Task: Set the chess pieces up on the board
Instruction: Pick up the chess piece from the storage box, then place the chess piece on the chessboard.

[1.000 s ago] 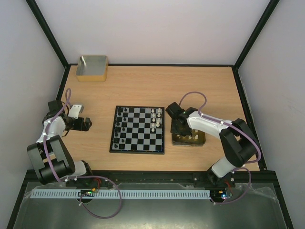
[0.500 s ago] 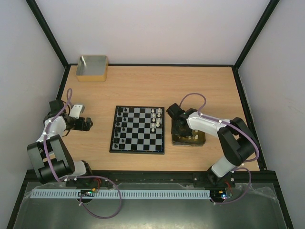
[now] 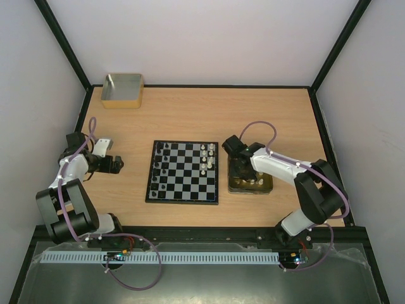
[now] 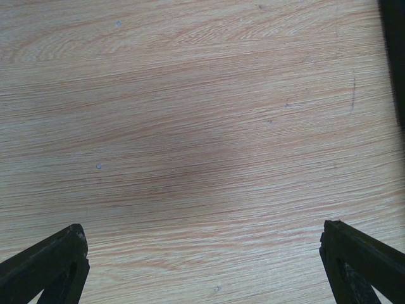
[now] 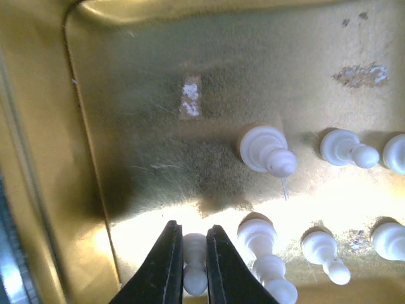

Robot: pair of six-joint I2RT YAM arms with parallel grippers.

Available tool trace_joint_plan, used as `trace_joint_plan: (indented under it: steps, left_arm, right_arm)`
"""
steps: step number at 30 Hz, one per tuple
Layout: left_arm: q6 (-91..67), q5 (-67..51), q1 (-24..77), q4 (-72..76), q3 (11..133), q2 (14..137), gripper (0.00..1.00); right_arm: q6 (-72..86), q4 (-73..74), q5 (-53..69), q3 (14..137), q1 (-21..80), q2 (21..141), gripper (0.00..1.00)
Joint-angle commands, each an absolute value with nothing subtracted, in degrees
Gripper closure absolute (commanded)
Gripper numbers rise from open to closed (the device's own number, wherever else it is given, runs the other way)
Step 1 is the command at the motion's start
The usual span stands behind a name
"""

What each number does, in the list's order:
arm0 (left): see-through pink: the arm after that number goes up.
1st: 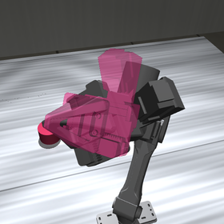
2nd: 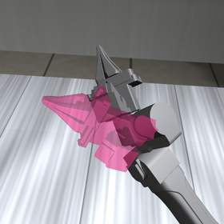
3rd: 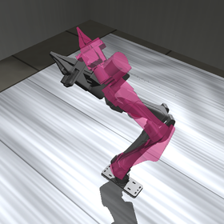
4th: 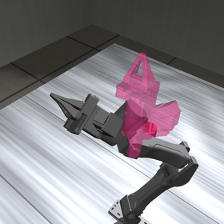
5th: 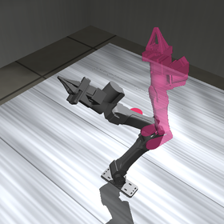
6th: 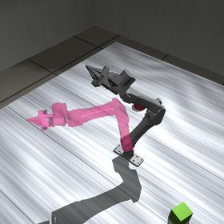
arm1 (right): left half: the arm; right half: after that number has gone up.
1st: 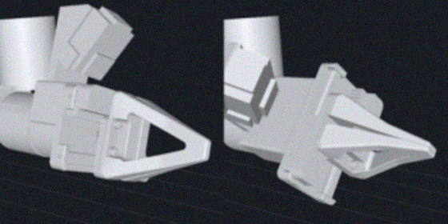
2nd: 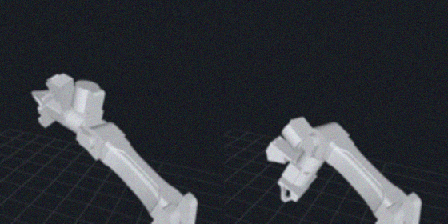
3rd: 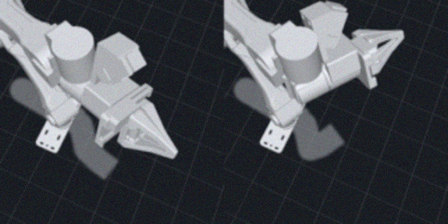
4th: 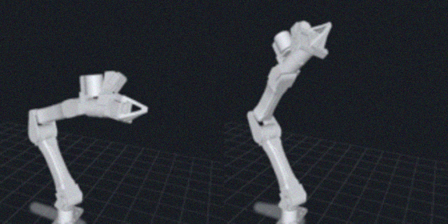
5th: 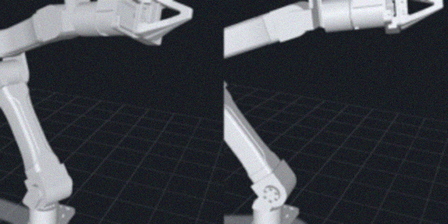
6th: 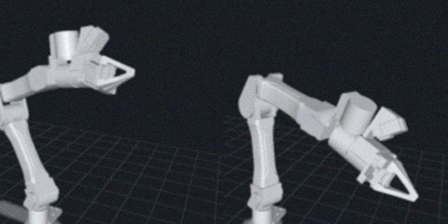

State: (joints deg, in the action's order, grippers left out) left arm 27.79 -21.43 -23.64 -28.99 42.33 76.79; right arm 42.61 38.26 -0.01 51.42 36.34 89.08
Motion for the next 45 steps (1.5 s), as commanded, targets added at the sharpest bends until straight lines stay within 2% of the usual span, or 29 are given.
trace_joint_plan:
  steps: [1, 6, 11, 21, 29, 45]
  left_arm:
    - [27.33, -21.71, -23.23, -28.75, 41.79, 76.47, 0.01]
    - [27.42, -21.53, -23.20, -28.25, 41.10, 76.14, 0.01]
    - [27.44, -21.43, -23.20, -27.61, 40.55, 76.12, 0.01]
    - [27.59, -21.79, -23.20, -28.24, 41.02, 76.15, 0.00]
    - [27.58, -21.36, -23.20, -27.43, 39.08, 75.46, 0.00]
    - [27.34, -21.53, -23.20, -27.27, 39.38, 75.61, 0.01]
  right_arm:
    - [42.39, 42.07, -1.76, 53.91, 36.19, 86.29, 0.93]
    - [42.92, 44.65, -4.04, 55.34, 37.09, 84.72, 0.93]
    - [44.96, 47.76, -7.10, 63.19, 43.90, 88.79, 0.93]
    - [47.03, 42.53, -0.11, 72.79, 50.02, 100.41, 0.93]
    - [47.07, 41.05, 2.14, 75.04, 52.26, 104.37, 0.93]
    - [48.61, 39.77, 3.09, 70.91, 54.47, 103.71, 0.92]
